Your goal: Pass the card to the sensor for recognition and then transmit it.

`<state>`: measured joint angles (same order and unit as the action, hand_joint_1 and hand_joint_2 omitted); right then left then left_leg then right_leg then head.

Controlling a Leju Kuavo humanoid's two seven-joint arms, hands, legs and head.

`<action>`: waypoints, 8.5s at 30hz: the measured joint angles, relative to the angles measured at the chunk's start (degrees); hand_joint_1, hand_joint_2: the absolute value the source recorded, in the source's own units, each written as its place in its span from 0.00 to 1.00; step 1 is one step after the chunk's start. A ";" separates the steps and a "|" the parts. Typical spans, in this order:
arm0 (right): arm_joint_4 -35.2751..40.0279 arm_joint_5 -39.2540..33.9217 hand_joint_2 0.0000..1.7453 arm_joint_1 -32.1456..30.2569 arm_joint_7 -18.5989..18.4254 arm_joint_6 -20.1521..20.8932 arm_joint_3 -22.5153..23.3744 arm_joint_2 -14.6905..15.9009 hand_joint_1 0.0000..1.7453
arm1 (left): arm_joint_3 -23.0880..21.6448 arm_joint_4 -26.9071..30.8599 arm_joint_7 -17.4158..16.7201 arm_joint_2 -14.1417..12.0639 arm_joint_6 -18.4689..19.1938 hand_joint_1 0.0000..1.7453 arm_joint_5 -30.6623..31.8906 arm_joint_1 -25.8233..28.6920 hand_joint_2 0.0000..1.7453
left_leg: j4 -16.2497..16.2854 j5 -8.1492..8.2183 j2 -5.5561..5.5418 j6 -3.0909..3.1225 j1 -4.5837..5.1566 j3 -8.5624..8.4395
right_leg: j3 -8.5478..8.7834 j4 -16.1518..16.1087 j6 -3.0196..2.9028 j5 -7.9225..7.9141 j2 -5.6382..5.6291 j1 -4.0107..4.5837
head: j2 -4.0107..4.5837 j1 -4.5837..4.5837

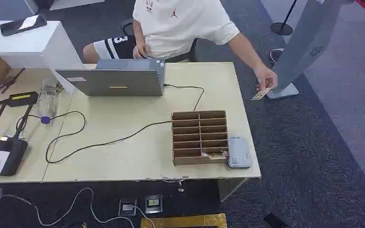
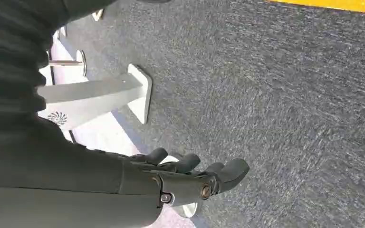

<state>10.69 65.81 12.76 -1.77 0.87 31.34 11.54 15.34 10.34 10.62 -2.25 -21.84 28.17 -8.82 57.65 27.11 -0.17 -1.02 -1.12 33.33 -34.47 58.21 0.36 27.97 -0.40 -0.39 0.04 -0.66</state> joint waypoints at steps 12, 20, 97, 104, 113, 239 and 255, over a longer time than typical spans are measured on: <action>0.00 -8.19 1.00 0.02 -1.97 -3.21 0.17 -0.04 0.00 | 0.00 0.00 0.00 0.26 -0.37 0.00 -0.02 0.13 0.00 | 0.00 0.00 0.00 0.00 0.00 0.00 | 0.00 0.00 0.00 0.00 0.00 0.00 | 0.00 0.02; 0.59 -31.35 1.00 3.92 0.81 -14.28 9.38 3.65 0.00 | 0.00 0.00 -0.46 0.35 -0.42 0.00 -0.61 0.16 0.00 | 0.01 -0.01 0.01 0.02 0.09 -0.01 | 0.03 0.00 0.06 -0.04 -0.01 -0.10 | 0.00 0.02; 35.89 -29.33 1.00 44.63 17.00 -11.06 -60.85 17.99 1.00 | -7.08 0.31 4.39 0.20 0.04 0.00 0.37 -1.30 0.00 | 0.03 -0.31 -0.51 0.48 0.47 0.14 | 0.01 0.10 0.49 -0.13 0.40 -0.48 | 0.00 -0.04; 35.89 -29.64 1.00 44.62 17.00 -11.08 -61.35 17.77 1.00 | -7.08 0.31 4.35 0.20 0.18 0.00 0.00 -1.30 0.00 | 0.03 -0.31 -0.51 0.48 0.47 0.13 | 0.00 0.10 0.49 -0.13 0.39 -0.48 | 0.00 -0.04; 35.89 -29.66 1.00 44.60 16.98 -11.08 -61.51 17.51 1.00 | -7.08 0.31 4.35 0.17 0.59 0.00 0.00 -1.29 0.00 | 0.03 -0.31 -0.51 0.48 0.47 0.14 | 0.00 0.10 0.49 -0.13 0.39 -0.48 | 0.00 -0.04; 63.06 -31.73 1.00 12.32 8.20 8.11 -63.47 21.40 1.00 | -9.60 0.31 4.50 -0.92 -1.73 0.00 -5.95 0.15 0.00 | 0.01 -0.23 -0.31 0.44 0.41 0.02 | 0.08 0.10 0.43 -0.06 0.30 -0.42 | 0.00 -0.04; 58.38 -26.62 1.00 37.80 16.35 8.50 -59.63 23.56 1.00 | -10.03 0.31 6.34 -0.48 -2.54 0.00 -6.03 0.21 0.00 | 0.03 -0.27 -0.35 0.44 0.47 0.05 | 0.02 0.13 0.48 -0.11 0.31 -0.48 | 0.00 -0.04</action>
<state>69.07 39.19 50.55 14.58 9.38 -28.28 35.10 5.31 10.64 16.96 -2.73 -24.37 22.14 -8.61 57.68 26.83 -0.52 -0.58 -0.66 33.38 -34.44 58.34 0.84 27.86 -0.09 -0.87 0.04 -0.70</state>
